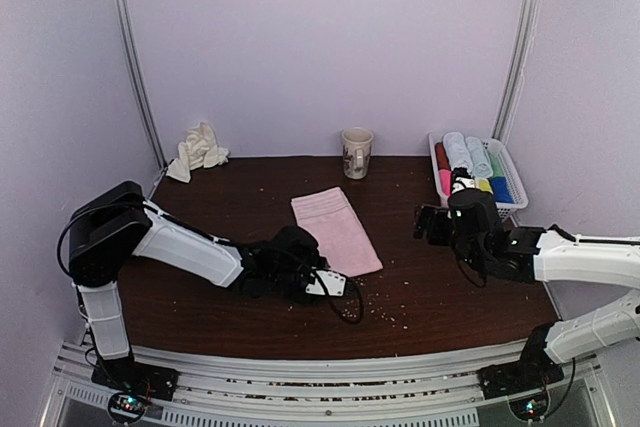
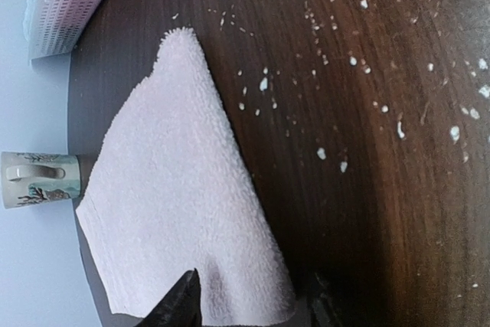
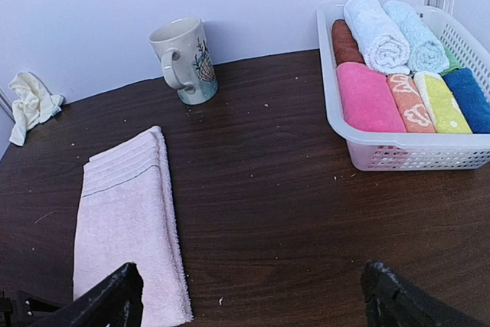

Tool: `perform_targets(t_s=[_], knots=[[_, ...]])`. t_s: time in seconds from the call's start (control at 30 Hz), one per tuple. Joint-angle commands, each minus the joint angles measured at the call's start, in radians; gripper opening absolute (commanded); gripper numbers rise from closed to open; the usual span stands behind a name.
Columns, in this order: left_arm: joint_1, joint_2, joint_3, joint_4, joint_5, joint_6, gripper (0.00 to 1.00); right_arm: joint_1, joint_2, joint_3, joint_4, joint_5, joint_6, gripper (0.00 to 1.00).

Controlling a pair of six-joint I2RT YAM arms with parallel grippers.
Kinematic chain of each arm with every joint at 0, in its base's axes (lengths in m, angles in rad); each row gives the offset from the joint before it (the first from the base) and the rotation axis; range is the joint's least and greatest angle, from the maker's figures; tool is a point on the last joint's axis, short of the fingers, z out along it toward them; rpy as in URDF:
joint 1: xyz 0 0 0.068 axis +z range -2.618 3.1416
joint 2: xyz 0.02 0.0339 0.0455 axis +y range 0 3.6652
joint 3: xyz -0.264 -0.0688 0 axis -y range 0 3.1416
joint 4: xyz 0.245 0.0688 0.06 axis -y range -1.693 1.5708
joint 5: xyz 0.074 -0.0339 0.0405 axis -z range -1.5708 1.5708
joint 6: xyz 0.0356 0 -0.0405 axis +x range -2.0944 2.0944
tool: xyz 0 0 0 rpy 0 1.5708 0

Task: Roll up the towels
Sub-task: Pick up the towel from the center of the board.

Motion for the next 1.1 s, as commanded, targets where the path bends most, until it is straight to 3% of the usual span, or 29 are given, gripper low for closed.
perform_targets(t_s=[0.0, 0.2, 0.37, 0.57, 0.8, 0.93, 1.07], knots=[[-0.001, 0.065, 0.019, -0.012, -0.042, -0.025, 0.43, 0.001, -0.031, -0.026, -0.004, 0.010, -0.044, 1.00], [-0.001, 0.093, 0.028, 0.007, -0.098, -0.052, 0.16, 0.001, -0.043, -0.055, 0.059, -0.081, -0.135, 1.00], [0.013, 0.075, 0.030, -0.049, -0.030, -0.084, 0.00, 0.016, -0.021, -0.090, 0.154, -0.200, -0.270, 1.00], [0.102, 0.016, 0.049, -0.192, 0.203, -0.126, 0.00, 0.153, 0.018, -0.162, 0.325, -0.226, -0.558, 1.00], [0.227, -0.049, 0.050, -0.343, 0.508, -0.110, 0.00, 0.251, 0.118, -0.182, 0.426, -0.301, -0.779, 1.00], [0.267, -0.064, 0.053, -0.419, 0.616, -0.078, 0.00, 0.329, 0.182, -0.226, 0.541, -0.364, -0.974, 1.00], [0.301, -0.065, 0.085, -0.501, 0.707, -0.057, 0.00, 0.375, 0.275, -0.204, 0.586, -0.339, -1.058, 1.00]])
